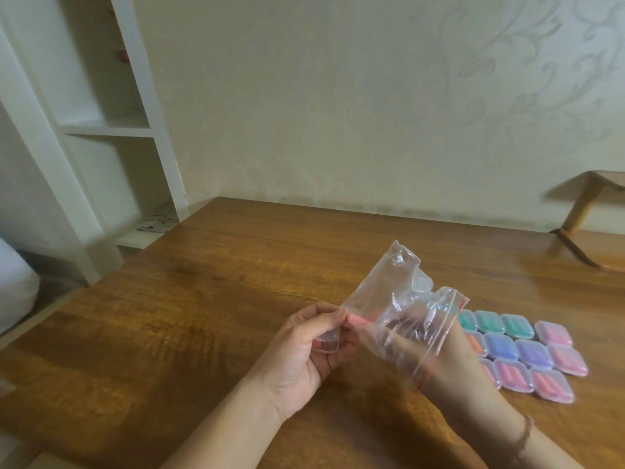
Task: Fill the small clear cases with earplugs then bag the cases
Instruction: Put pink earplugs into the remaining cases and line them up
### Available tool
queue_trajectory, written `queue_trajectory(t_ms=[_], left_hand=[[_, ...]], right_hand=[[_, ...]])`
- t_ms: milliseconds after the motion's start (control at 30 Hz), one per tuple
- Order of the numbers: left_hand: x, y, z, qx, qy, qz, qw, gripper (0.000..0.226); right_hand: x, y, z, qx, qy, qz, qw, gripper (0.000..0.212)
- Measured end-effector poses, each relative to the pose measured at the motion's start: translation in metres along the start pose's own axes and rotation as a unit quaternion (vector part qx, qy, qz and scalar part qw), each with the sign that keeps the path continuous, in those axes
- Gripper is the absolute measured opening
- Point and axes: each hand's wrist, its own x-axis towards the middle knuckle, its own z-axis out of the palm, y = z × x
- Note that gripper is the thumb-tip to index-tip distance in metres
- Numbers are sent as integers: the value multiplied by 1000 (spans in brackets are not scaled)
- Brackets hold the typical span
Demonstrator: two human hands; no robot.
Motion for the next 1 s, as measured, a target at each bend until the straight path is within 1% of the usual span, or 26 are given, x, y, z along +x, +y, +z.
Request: queue_trajectory(t_ms=[67, 100, 200, 233, 367, 433, 567, 633, 700, 767, 833, 900, 1000], left_hand=[[2, -1, -2, -8, 18, -3, 1000, 3], [3, -1, -4, -12, 30, -3, 999, 4], [5, 0, -8, -15, 76, 5, 997, 8], [6, 1, -10, -8, 92, 11, 996, 7], [10, 2, -16, 38, 170, 38, 984, 12], [12, 2, -19, 45, 203, 51, 977, 13], [13, 6, -23, 32, 264, 67, 962, 12], [14, 10, -23, -3, 289, 63, 955, 10], [13, 14, -23, -57, 308, 66, 947, 11], [12, 17, -23, -117, 312, 79, 940, 14], [10, 20, -21, -175, 305, 88, 932, 20], [8, 22, -20, -227, 280, 89, 929, 27], [6, 23, -18, -269, 228, 83, 932, 37]], right_hand=[[4, 2, 1, 66, 8, 11, 998, 23], [5, 3, 0, 68, 7, 8, 998, 29], [3, -11, -5, -24, 75, 9, 997, 34], [4, -10, -10, -24, 94, 11, 995, 32], [8, -9, -27, -85, 145, 34, 985, 10], [8, -7, -29, -101, 143, 34, 984, 8], [8, -1, -24, -181, 149, 16, 972, 11], [10, 3, -20, -237, 154, -4, 959, 15], [9, 4, -17, -268, 161, -5, 950, 18], [9, 4, -15, -295, 166, -3, 941, 19], [9, 6, -14, -335, 181, 4, 925, 18], [10, 9, -13, -379, 180, 21, 907, 15], [12, 15, -11, -467, 167, 39, 868, 12]])
